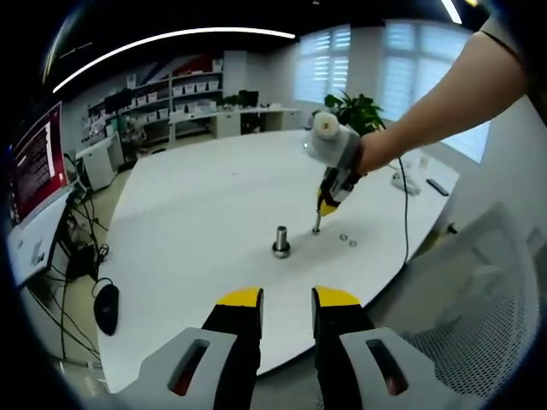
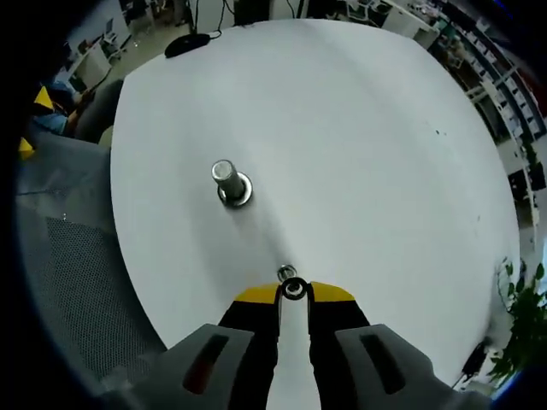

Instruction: Place the washer onto the threaded stud by aligning its center hole with the stud, sliding it down to the base, and recovering from edge contact or off-axis alignment until the washer reaches the visible bottom stop.

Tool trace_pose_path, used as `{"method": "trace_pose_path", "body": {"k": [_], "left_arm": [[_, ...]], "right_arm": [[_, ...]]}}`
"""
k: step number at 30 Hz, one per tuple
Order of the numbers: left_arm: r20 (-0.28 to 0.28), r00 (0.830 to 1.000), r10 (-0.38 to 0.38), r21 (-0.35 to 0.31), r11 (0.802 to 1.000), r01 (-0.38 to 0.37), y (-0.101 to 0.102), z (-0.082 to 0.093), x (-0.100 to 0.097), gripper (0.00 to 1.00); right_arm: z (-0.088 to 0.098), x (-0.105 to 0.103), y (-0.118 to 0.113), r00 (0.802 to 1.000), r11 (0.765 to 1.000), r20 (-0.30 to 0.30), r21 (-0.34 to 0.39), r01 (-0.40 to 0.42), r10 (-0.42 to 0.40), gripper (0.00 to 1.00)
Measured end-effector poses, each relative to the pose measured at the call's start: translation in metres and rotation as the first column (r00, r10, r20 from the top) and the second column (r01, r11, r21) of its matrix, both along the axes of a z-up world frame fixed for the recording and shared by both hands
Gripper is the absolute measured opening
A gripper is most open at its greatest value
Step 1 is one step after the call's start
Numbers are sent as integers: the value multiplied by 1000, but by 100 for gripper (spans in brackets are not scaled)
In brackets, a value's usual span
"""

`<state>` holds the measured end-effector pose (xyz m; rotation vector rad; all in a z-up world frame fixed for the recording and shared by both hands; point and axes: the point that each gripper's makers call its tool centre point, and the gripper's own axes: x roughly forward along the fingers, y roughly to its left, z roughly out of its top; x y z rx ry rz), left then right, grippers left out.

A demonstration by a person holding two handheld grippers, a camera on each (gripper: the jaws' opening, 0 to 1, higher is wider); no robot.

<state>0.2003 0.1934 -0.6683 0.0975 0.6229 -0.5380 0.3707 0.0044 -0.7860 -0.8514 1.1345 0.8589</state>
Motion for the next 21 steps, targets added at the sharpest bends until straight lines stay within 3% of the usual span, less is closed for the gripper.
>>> {"method": "trace_pose_path", "body": {"k": [9, 21], "left_arm": [[-4, 1000, -1, 2, 1000, 1, 0, -1, 0, 20], [0, 1000, -1, 2, 1000, 1, 0, 0, 0, 20]], "right_arm": [[-10, 1, 3, 1000, 1000, -20, -12, -9, 9, 14], [-37, -5, 3, 998, 999, -57, -18, 28, -29, 14]]}}
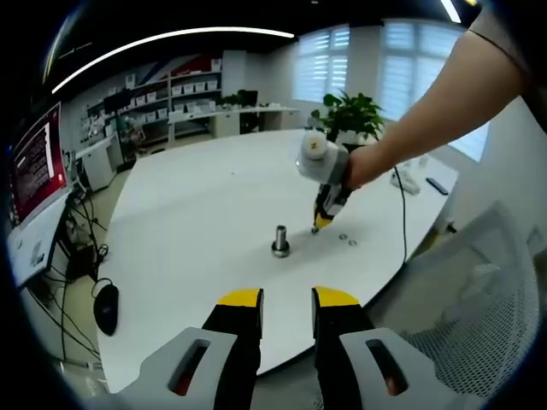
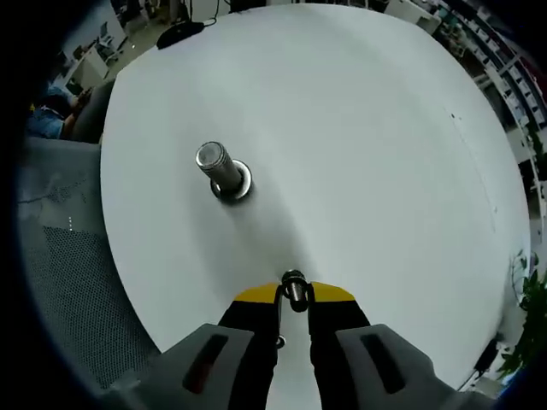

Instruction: Place the washer onto the threaded stud by aligning its center hole with the stud, sliding it down to the base, and recovering from edge contact or off-axis alignment until the washer reaches the visible bottom stop.

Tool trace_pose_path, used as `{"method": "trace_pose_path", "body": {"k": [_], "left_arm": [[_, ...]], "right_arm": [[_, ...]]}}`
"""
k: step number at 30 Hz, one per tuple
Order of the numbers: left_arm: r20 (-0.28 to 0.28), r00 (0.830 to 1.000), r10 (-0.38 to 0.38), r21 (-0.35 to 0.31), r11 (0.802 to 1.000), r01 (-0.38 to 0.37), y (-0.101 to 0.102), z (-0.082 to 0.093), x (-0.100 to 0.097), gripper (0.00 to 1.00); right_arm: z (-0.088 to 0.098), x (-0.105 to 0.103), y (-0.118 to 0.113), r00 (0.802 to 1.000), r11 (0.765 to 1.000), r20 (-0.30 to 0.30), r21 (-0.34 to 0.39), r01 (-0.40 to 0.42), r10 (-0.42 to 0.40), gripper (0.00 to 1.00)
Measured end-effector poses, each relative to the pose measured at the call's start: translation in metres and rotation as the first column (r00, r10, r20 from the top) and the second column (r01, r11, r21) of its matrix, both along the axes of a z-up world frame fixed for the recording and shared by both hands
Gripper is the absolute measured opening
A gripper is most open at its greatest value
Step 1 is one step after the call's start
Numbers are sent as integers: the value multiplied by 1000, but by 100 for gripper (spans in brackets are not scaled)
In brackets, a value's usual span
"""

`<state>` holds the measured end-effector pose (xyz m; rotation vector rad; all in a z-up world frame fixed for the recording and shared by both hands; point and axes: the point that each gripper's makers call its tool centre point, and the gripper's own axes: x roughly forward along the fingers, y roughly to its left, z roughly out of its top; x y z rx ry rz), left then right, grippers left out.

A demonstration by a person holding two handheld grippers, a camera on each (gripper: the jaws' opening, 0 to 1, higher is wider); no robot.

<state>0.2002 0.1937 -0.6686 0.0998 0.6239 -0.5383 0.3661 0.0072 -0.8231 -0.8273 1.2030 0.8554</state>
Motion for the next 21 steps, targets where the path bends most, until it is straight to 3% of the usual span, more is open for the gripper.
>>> {"method": "trace_pose_path", "body": {"k": [8, 21], "left_arm": [[4, 1000, 10, 0, 1000, -10, 2, 0, 1, 20], [2, 1000, 15, 7, 1000, -15, 3, -1, 1, 20]], "right_arm": [[-15, -6, -3, 1000, 1000, -23, -28, -11, 10, 15], [-8, -7, -4, 1000, 1000, -2, 9, 19, -19, 21]]}}
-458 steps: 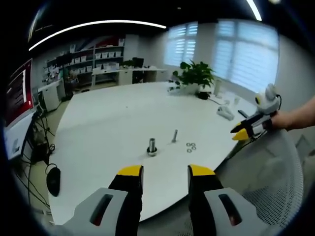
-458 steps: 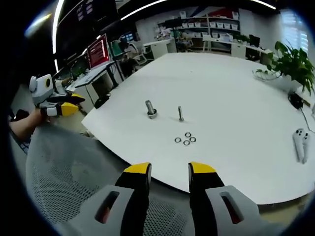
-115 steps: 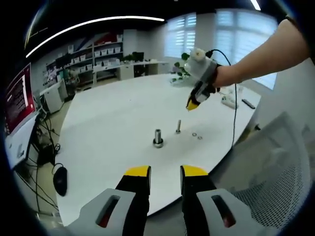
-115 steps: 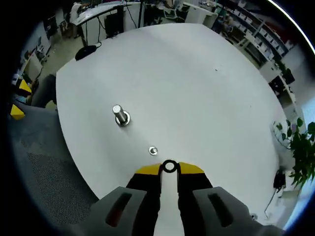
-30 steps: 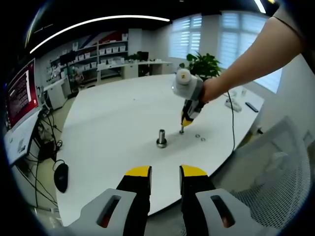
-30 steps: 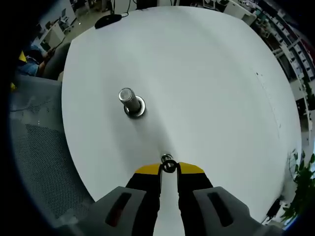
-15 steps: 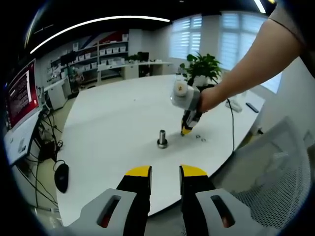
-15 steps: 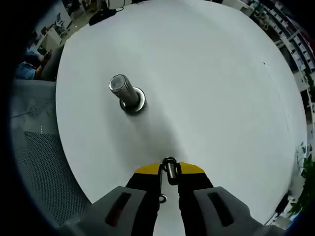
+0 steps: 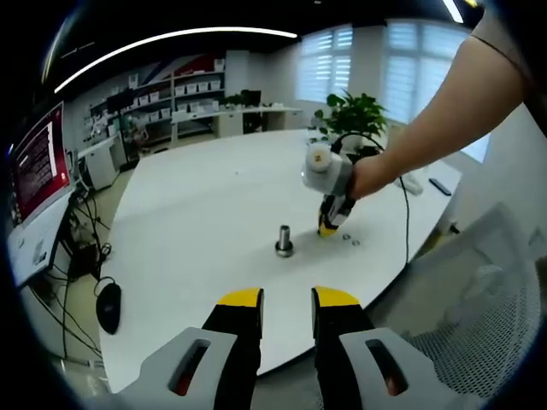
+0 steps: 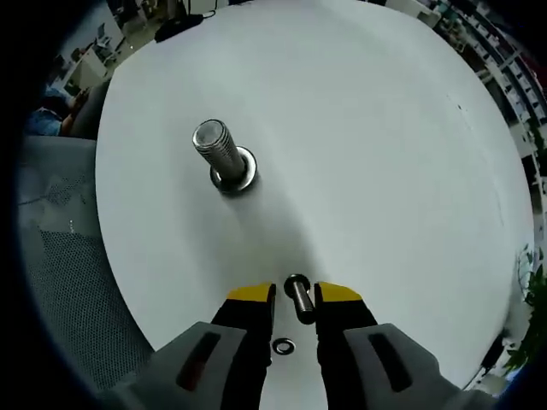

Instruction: Place the washer onto the threaded stud by aligning its center hole with the stud, sliding it down to the base, and recovering from edge contact or off-axis alignment until the washer reaches the visible bottom stop.

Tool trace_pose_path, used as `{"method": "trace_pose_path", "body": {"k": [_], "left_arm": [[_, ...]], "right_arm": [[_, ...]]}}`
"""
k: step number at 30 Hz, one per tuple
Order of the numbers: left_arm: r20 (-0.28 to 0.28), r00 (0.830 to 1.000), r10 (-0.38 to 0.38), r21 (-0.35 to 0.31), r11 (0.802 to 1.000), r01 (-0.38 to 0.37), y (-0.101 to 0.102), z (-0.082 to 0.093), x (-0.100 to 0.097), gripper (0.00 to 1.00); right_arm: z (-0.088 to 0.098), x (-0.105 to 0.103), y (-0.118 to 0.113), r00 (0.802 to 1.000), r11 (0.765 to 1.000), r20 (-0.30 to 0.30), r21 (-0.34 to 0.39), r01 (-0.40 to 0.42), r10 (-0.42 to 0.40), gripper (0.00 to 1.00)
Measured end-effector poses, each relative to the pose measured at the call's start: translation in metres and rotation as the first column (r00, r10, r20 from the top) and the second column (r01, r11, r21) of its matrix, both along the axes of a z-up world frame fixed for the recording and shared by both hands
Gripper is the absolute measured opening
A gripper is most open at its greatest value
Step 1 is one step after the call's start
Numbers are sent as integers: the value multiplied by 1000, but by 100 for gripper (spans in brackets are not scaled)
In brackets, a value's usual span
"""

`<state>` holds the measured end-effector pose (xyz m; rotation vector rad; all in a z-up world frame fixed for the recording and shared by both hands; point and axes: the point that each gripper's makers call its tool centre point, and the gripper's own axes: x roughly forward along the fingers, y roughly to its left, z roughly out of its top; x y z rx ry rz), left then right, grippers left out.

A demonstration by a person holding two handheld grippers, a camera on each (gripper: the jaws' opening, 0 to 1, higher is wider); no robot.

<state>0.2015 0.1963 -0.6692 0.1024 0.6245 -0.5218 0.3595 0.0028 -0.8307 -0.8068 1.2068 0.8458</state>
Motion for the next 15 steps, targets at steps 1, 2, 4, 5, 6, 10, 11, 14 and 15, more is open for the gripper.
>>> {"method": "trace_pose_path", "body": {"k": [1, 2, 4, 5, 6, 10, 11, 14, 15], "left_arm": [[-1, 1000, 0, 1, 1000, 0, 0, 0, 0, 20], [-1, 1000, 0, 1, 1000, 0, 0, 0, 0, 20], [-3, 1000, -2, 2, 1000, 2, 0, -1, 0, 20], [-3, 1000, -2, 4, 1000, 2, 0, -1, 0, 20], [-2, 1000, -3, 4, 1000, 3, 0, -1, 0, 20], [1, 1000, 1, 1, 1000, -1, 0, 0, 0, 20], [-1, 1000, -1, 3, 1000, 1, 0, 0, 0, 20], [2, 1000, -1, 6, 1000, 1, 1, 0, 0, 20], [2, 1000, 0, 4, 1000, 0, 1, 0, 0, 20]], "right_arm": [[1, -1, -2, 1000, 1000, 0, 0, 1, -1, 21], [5, -2, -5, 1000, 1000, 4, 1, 6, -6, 21], [8, -2, -11, 1000, 1000, 19, 16, 19, -20, 22], [9, -2, -14, 999, 999, 23, 21, 27, -27, 23], [11, -5, -19, 999, 999, 25, 25, 33, -34, 23], [10, -21, -41, 994, 994, 15, 36, 105, -106, 23], [9, -25, -46, 993, 993, 10, 34, 115, -116, 23], [5, -39, -58, 989, 988, -4, 39, 150, -150, 24], [4, -45, -59, 986, 985, -14, 53, 166, -166, 24]]}}
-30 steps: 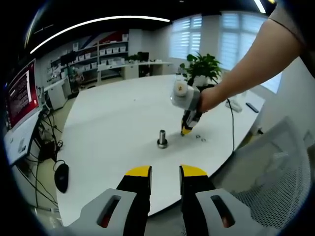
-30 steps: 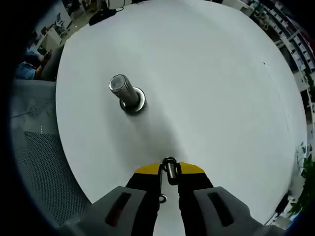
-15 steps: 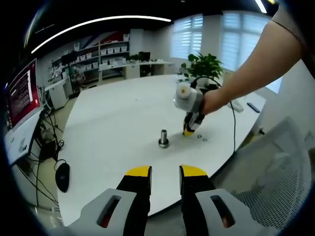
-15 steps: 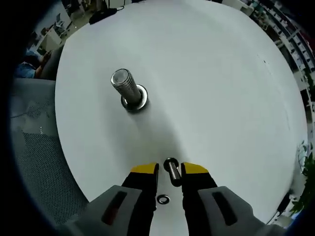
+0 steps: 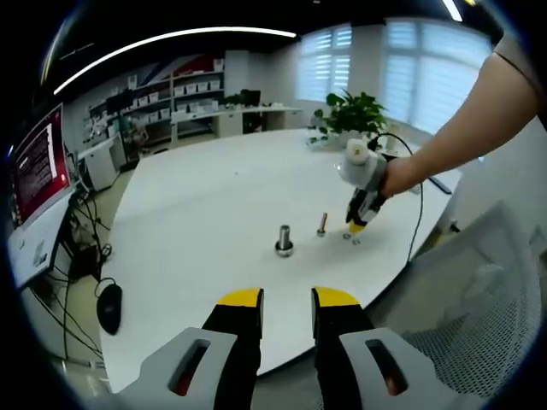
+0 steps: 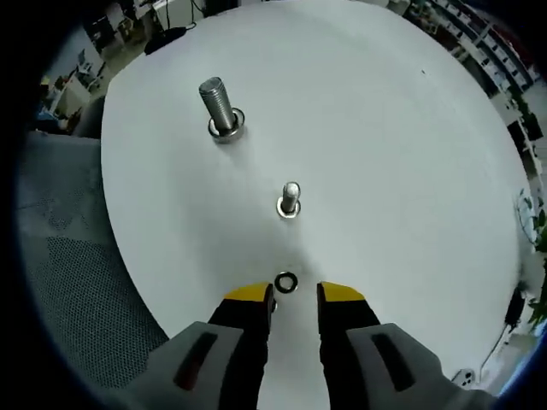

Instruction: Place the washer onto the threaded stud by aligning its center hole with the stud, sliding it down to the base, and recovering from edge contact or off-axis alignment until the washer reaches the visible bottom stop.

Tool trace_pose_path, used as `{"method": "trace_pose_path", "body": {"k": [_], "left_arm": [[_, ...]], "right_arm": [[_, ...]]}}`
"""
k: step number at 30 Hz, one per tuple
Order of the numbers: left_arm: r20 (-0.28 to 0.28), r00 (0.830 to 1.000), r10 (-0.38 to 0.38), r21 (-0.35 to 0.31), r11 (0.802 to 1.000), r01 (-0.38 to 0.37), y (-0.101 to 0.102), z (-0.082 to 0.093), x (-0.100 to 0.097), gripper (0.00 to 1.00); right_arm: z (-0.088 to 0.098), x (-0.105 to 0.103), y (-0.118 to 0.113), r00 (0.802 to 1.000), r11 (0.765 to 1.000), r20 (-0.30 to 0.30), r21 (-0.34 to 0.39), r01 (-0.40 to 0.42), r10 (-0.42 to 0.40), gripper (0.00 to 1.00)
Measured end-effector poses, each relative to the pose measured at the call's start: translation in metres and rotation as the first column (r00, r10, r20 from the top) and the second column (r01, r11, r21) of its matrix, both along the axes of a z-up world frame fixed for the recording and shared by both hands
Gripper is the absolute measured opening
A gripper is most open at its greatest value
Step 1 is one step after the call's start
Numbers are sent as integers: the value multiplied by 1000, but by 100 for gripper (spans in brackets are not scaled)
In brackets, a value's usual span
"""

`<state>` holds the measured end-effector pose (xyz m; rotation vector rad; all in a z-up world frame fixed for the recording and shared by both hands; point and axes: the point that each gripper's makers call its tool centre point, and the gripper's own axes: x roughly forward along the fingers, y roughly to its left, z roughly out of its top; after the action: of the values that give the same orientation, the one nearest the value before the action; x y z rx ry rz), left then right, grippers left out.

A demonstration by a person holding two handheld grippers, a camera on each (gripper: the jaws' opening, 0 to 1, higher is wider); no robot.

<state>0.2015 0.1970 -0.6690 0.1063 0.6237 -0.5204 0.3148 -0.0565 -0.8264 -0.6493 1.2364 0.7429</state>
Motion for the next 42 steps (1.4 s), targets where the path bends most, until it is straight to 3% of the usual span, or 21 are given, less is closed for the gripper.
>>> {"method": "trace_pose_path", "body": {"k": [5, 14, 16, 17, 29, 31, 40, 42], "left_arm": [[-5, 1000, -8, 8, 1000, 8, -1, -2, -1, 20], [-14, 1000, -3, 19, 1000, 3, 0, -4, -2, 20], [-17, 1000, -2, 22, 1000, 3, 0, -5, -2, 20], [-17, 1000, -3, 22, 1000, 4, 0, -5, -2, 20], [-21, 1000, 8, 33, 999, -7, 2, -6, -1, 20], [-19, 1000, 15, 28, 999, -15, 3, -6, -1, 20], [-17, 1000, 14, 28, 1000, -14, 3, -5, 0, 20], [-16, 1000, 16, 26, 1000, -16, 4, -5, 0, 20]], "right_arm": [[-5, -16, 0, 1000, 1000, -12, 18, -8, 8, 24], [-16, -22, 1, 1000, 1000, -13, 30, 1, -1, 24], [-20, -27, 0, 999, 999, -27, 11, -30, 31, 24], [-17, -27, 2, 999, 999, -5, 16, -52, 52, 24], [-16, -21, 4, 999, 999, -17, 25, -45, 46, 20], [-16, -22, 6, 996, 995, 0, 23, -92, 92, 18], [-18, -19, 7, 995, 994, -48, -62, -88, 85, 15], [-19, -18, 6, 998, 996, -50, -81, -41, 37, 15]]}}
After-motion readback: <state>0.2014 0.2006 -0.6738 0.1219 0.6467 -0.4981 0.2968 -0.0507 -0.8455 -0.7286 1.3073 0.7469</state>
